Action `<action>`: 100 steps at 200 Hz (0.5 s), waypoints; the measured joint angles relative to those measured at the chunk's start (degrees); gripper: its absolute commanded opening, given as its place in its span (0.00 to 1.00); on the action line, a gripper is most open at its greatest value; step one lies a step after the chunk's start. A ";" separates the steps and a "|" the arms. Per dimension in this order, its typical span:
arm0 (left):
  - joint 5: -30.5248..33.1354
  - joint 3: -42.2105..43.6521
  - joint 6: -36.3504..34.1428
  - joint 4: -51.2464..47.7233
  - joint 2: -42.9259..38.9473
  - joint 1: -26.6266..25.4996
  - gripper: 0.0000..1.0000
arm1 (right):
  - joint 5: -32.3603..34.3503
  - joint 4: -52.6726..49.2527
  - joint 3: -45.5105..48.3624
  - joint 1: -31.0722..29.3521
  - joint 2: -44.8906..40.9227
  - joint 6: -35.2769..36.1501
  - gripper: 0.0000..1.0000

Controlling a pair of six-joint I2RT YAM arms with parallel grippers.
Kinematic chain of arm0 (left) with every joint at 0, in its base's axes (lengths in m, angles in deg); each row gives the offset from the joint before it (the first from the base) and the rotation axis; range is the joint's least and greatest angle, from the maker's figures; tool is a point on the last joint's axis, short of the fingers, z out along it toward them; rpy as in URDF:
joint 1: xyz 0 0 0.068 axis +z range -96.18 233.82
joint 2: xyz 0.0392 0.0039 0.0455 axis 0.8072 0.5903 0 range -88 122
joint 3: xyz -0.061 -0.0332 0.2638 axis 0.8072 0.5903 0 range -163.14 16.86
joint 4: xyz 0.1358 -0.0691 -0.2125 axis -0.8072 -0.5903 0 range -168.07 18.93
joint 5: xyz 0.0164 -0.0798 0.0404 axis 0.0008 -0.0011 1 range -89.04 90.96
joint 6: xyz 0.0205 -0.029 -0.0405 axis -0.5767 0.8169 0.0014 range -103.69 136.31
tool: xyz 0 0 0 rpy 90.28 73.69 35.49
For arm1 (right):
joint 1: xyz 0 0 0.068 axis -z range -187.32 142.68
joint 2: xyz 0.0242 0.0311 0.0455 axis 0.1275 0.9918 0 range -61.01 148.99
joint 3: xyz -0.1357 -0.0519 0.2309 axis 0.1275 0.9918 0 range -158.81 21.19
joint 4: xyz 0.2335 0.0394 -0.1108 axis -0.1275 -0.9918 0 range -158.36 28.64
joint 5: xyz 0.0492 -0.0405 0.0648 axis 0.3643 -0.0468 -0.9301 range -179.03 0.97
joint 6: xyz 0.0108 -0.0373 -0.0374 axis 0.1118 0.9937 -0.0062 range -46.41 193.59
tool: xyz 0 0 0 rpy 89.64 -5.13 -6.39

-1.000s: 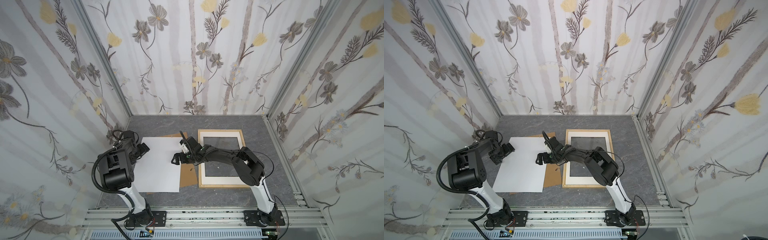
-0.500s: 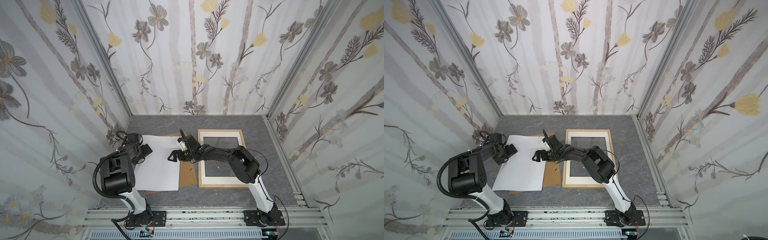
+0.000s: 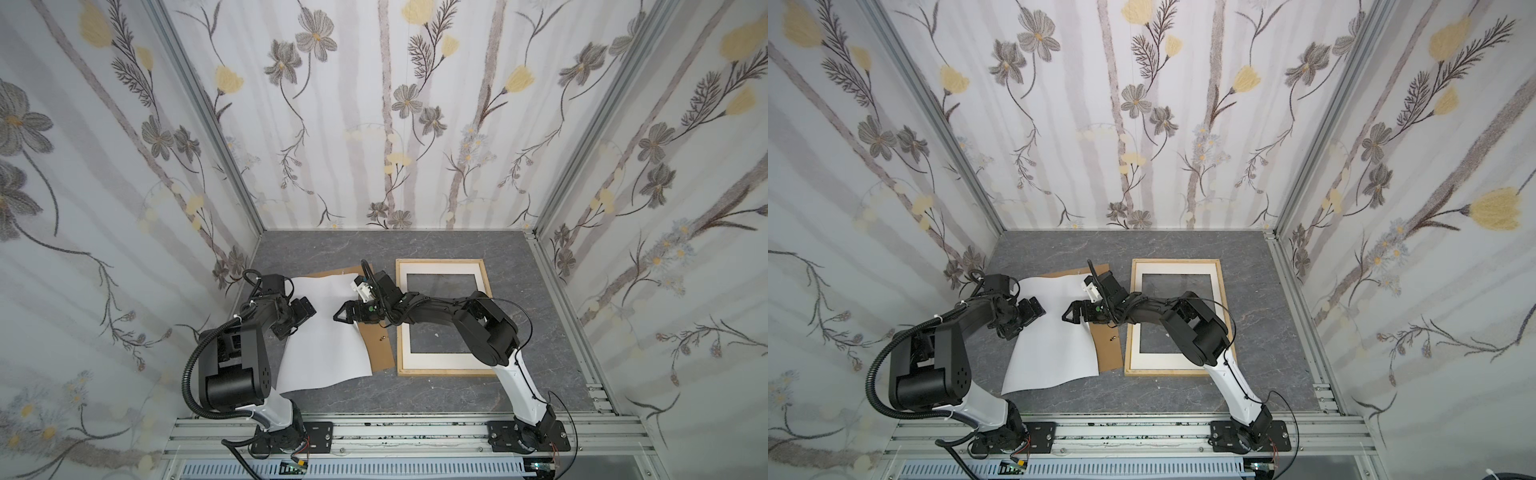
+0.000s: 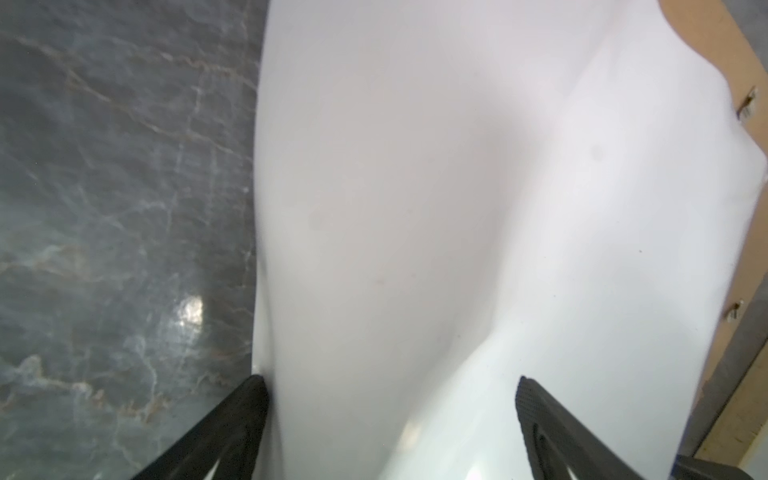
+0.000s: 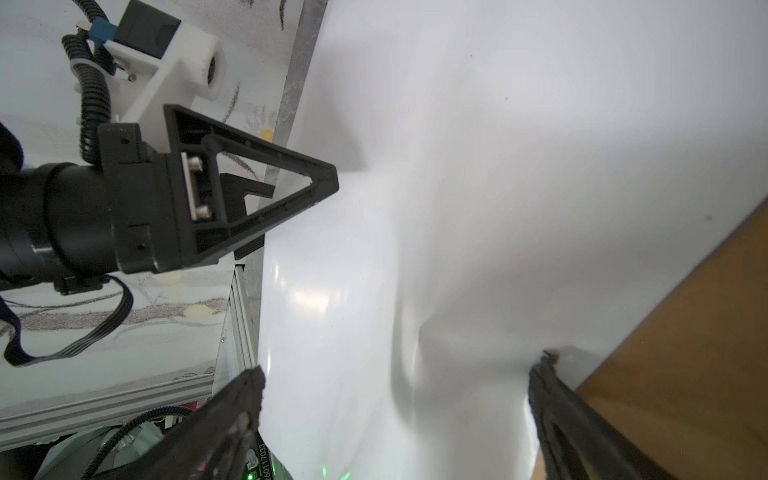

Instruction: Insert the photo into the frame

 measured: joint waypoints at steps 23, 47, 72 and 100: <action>-1.36 0.72 0.26 -1.33 -1.27 -0.09 0.92 | -0.79 1.31 0.13 -0.04 0.33 -0.70 0.99; -2.25 1.46 0.35 -1.38 -1.73 -0.20 0.89 | -1.60 3.02 0.81 -0.22 0.39 -1.55 0.99; -3.19 1.99 0.44 -1.68 -3.13 -0.48 0.84 | -2.45 5.11 1.90 -0.26 0.31 -2.32 0.99; -4.57 2.38 0.61 -2.29 -5.11 -0.50 0.73 | -2.95 5.86 2.56 -0.33 0.04 -3.08 0.90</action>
